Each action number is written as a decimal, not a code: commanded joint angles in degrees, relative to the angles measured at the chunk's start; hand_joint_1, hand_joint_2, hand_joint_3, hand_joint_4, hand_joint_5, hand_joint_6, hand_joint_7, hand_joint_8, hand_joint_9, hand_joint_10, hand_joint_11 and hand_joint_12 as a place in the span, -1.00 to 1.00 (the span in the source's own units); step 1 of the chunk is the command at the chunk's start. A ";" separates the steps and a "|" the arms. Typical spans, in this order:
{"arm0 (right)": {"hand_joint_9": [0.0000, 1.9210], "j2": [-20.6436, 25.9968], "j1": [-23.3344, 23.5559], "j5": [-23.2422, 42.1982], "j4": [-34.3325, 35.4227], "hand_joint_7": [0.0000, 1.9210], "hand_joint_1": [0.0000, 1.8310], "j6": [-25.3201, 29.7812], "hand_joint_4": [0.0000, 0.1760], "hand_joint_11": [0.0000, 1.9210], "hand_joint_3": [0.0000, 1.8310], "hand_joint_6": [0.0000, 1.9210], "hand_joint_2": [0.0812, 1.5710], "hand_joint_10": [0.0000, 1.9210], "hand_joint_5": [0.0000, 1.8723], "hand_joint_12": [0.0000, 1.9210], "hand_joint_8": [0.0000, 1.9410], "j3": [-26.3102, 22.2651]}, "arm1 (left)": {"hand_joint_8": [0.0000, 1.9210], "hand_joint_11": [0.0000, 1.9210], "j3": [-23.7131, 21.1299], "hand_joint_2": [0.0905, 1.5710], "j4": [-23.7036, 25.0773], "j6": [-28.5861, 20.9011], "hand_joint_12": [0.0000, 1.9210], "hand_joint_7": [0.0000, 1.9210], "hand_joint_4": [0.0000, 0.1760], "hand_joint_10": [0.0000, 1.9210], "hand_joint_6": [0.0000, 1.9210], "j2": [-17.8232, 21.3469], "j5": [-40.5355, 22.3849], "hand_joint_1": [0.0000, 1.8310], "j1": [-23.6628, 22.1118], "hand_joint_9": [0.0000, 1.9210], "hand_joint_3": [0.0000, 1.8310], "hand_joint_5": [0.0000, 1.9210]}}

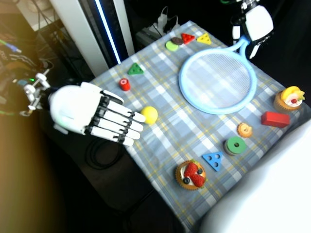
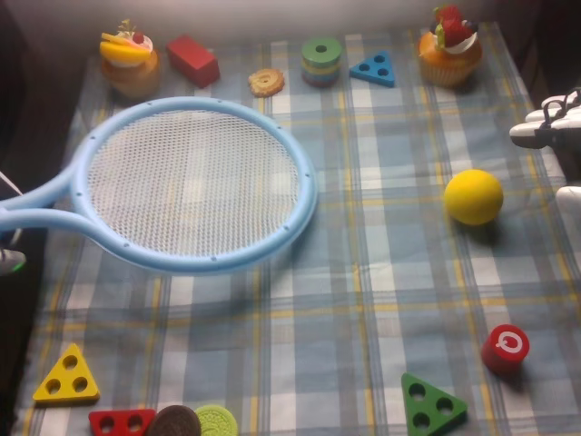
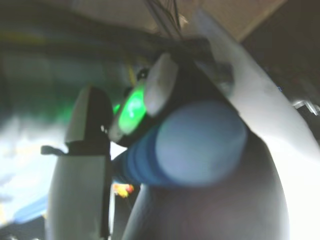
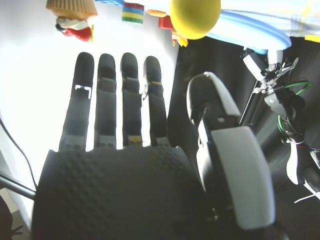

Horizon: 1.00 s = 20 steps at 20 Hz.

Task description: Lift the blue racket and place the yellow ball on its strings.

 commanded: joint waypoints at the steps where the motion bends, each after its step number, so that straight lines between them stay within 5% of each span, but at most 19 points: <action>1: -0.62 -0.02 0.44 6.77 1.36 -0.51 -0.54 0.37 -0.85 -0.93 -1.00 -1.00 0.79 -1.00 -0.48 -0.16 -1.00 0.23 | 1.00 0.62 -0.77 0.68 2.70 -1.86 1.00 0.35 -0.10 1.00 1.00 0.95 -6.82 0.44 0.29 0.61 -1.00 -0.03; 2: -0.62 -0.03 0.41 6.80 1.42 -0.51 -0.54 0.37 -0.81 -0.94 -1.00 -1.00 0.79 -1.00 -0.49 -0.17 -1.00 0.24 | 1.00 0.61 -2.30 0.72 4.61 -4.33 1.00 0.31 0.78 1.00 1.00 2.03 -8.57 0.40 1.01 0.59 -1.00 -0.07; 4: -0.62 -0.03 0.41 6.80 1.51 -0.51 -0.52 0.37 -0.94 -0.93 -1.00 -1.00 0.79 -1.00 -0.48 -0.18 -1.00 0.24 | 1.00 0.71 -5.01 0.76 7.79 -8.42 1.00 0.32 0.99 1.00 1.00 4.09 -12.51 0.35 2.29 0.63 -0.99 -0.08; 7: -0.60 -0.10 0.39 6.80 1.51 -0.49 -0.49 0.37 -1.00 -0.87 -1.00 -1.00 0.78 -1.00 -0.46 -0.29 -1.00 0.31 | 1.00 0.52 -9.15 0.68 13.21 -13.14 1.00 0.33 0.92 1.00 1.00 6.81 -17.88 0.59 3.53 0.68 -1.00 -0.06; 12: -0.60 -0.18 0.52 7.13 1.48 -0.50 -0.49 0.50 -0.83 -0.83 -1.00 -1.00 0.78 -1.00 -0.47 -0.42 -1.00 0.51 | 1.00 0.64 -14.48 0.62 20.00 -17.17 1.00 0.37 0.94 1.00 1.00 9.16 -25.92 0.57 4.67 0.70 -1.00 0.01; 15: -0.57 -0.18 1.28 7.10 0.28 -0.49 -0.43 1.42 -0.88 -0.79 -1.00 -1.00 0.78 -1.00 -0.48 -0.49 -1.00 1.05 | 1.00 0.55 -16.18 0.53 24.28 -21.81 1.00 0.44 0.49 1.00 1.00 10.01 -28.28 0.65 4.95 0.74 -1.00 0.04; 17: -0.53 -0.20 2.00 7.02 -0.82 -0.48 -0.42 2.45 -0.90 -0.71 -1.00 -1.00 0.75 -1.00 -0.47 -0.59 -1.00 1.50 | 1.00 0.55 -16.31 0.50 27.12 -27.27 1.00 0.49 0.44 1.00 1.00 10.10 -28.81 0.68 5.00 0.77 -1.00 0.12; 20: -0.48 -0.39 4.59 4.93 -3.95 -0.45 -0.34 4.17 -0.96 -0.64 -1.00 -1.00 0.72 -0.99 -0.46 -0.59 -1.00 2.78 | 1.00 0.59 -16.74 0.55 29.19 -28.09 1.00 0.53 0.44 1.00 1.00 10.03 -29.10 0.65 4.46 0.77 -1.00 0.18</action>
